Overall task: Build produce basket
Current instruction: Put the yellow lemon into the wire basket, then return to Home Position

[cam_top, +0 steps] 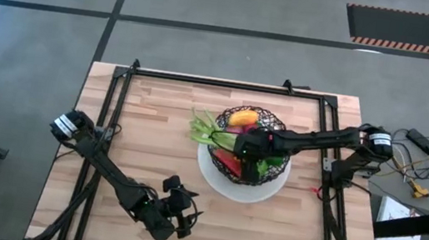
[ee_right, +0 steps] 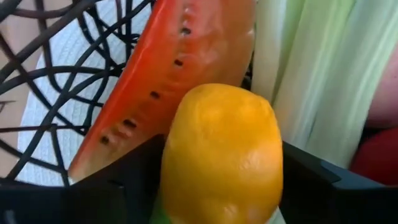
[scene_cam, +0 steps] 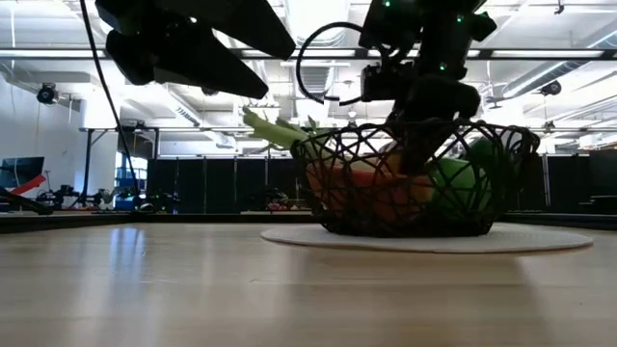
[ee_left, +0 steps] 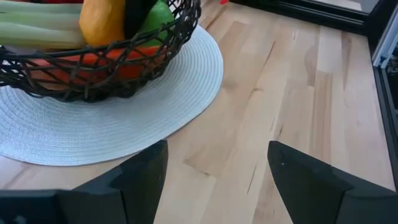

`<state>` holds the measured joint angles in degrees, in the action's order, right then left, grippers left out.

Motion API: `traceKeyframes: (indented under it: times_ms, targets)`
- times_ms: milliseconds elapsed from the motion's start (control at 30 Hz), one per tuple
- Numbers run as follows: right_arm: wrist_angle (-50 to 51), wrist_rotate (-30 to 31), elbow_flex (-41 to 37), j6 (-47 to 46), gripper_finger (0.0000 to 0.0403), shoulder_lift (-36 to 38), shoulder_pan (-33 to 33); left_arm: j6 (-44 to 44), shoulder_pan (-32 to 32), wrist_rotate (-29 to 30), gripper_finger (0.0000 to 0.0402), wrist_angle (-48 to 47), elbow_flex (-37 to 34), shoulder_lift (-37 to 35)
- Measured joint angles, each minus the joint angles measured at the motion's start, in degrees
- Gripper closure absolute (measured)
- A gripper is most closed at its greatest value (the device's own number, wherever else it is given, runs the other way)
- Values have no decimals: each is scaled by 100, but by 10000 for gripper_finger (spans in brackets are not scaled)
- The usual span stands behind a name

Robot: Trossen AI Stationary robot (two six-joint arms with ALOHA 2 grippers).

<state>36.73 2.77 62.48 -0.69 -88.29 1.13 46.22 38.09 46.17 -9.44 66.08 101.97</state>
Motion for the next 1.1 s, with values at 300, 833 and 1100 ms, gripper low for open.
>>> traceKeyframes:
  times_ms: [300,833,1100]
  targets:
    - [386,21,-13,31,113,930,4,0,-2,0,141,-2,2,0]
    - [-1904,27,-2915,-967,140,4232,-1414,108,-2,380,141,-14,4,0]
    - [-4501,26,-4487,-1070,161,4817,-2733,-67,-76,837,141,-13,4,0]
